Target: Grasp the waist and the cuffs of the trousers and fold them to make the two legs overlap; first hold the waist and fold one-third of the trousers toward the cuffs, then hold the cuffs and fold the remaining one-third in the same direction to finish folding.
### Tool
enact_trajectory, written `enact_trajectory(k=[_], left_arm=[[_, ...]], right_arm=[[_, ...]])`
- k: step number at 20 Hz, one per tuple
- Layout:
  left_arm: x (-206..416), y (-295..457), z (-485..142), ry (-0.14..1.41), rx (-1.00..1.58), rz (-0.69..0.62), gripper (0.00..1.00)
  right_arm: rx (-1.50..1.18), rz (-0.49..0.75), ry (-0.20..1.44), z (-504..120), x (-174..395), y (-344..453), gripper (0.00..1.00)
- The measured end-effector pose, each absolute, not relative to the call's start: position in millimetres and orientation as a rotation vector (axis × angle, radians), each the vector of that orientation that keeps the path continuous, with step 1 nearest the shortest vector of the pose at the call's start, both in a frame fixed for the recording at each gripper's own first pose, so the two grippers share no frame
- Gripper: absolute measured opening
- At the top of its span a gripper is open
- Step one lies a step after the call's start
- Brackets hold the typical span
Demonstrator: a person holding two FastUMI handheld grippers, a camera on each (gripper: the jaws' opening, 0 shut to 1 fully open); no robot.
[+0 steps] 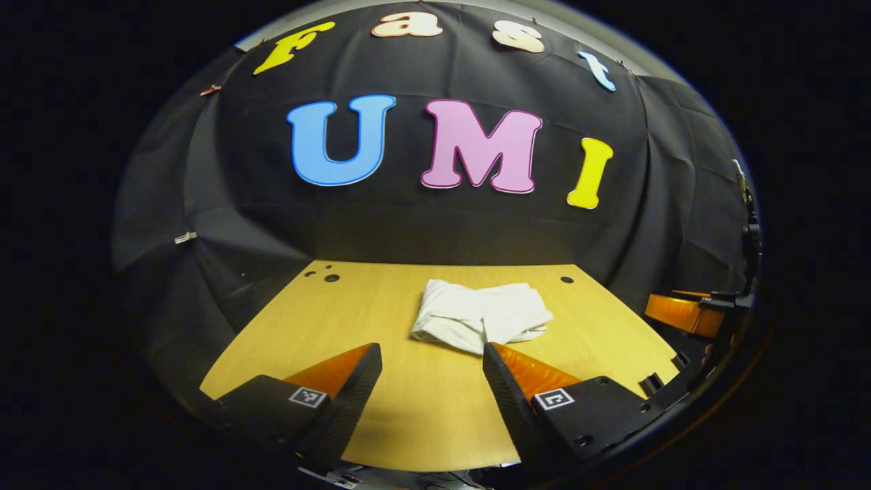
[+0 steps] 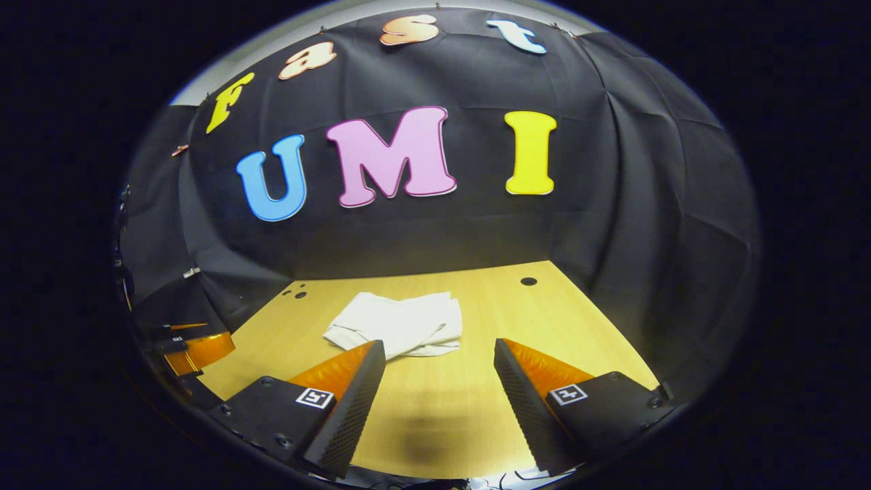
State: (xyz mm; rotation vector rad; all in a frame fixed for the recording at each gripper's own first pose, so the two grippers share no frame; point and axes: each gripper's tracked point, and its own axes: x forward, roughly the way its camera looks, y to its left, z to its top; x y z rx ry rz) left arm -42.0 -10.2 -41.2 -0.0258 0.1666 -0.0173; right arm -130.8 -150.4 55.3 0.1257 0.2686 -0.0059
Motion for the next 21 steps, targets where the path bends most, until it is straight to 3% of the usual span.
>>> enact_trajectory(k=[6, 21], left_arm=[[-81, 20, -45, 0.113, -0.039, 0.058, 0.95], [-87, 3, -64, 0.149, 0.019, -0.022, 0.95]], right_arm=[[0.149, -0.022, 0.246, 54, -159, -133, 0.99], [0.088, -0.034, 0.301, 32, -196, -119, 0.99]])
